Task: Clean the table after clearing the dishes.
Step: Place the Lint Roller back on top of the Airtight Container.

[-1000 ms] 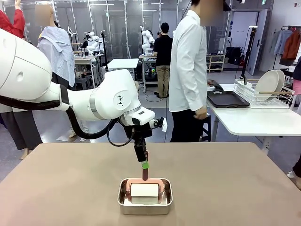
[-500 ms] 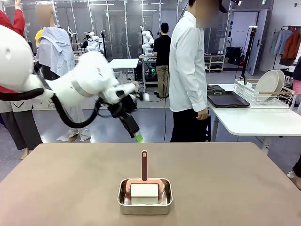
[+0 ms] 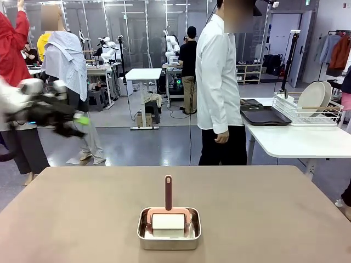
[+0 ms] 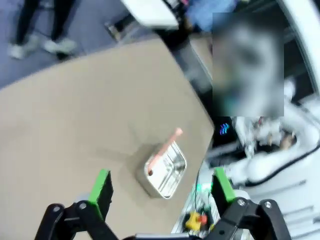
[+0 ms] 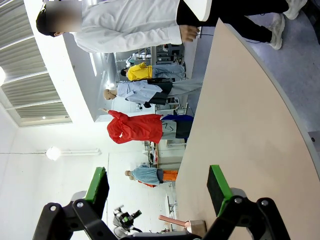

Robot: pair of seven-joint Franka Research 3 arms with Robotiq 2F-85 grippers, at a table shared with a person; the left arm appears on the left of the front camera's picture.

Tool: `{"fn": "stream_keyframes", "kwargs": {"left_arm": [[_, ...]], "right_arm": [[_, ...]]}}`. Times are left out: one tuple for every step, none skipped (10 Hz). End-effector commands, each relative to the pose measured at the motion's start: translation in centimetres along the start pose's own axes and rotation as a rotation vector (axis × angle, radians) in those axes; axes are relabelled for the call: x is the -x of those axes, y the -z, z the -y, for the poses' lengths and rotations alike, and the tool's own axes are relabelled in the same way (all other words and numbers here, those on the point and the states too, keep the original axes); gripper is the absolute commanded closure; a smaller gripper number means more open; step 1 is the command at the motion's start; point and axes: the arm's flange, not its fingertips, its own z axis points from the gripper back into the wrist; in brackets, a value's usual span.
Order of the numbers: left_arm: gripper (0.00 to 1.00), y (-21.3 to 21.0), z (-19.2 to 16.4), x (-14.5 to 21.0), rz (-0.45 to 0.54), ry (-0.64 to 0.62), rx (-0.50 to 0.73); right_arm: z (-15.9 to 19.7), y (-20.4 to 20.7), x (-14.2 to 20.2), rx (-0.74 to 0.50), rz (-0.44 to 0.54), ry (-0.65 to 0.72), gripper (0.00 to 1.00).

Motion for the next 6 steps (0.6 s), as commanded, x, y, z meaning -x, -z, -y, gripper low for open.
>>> {"fn": "stream_keyframes", "kwargs": {"left_arm": [[0.00, -7.3, -4.4, 4.2, 0.235, -0.149, -0.146], [0.00, -11.2, -7.0, 6.6, 0.346, -0.271, -0.193], [0.00, -14.7, -9.1, 9.5, 0.463, -0.337, -0.231], [0.00, -16.9, -10.2, 12.0, 0.536, -0.367, -0.245], [0.00, -18.3, -10.5, 13.7, 0.556, -0.355, -0.264], [0.00, -19.0, -10.6, 14.4, 0.545, -0.299, -0.300]], "right_arm": [[-0.2, -0.1, 0.8, 0.001, -0.011, -0.004, 0.00], [-0.2, -0.1, 0.8, 0.001, -0.011, -0.004, 0.00], [-0.2, -0.1, 0.8, 0.001, -0.011, -0.004, 0.00], [-0.2, -0.1, 0.8, 0.001, -0.011, -0.004, 0.00], [-0.2, -0.1, 0.8, 0.001, -0.011, -0.004, 0.00], [-0.2, -0.1, 0.8, 0.001, -0.011, -0.004, 0.00]]}}
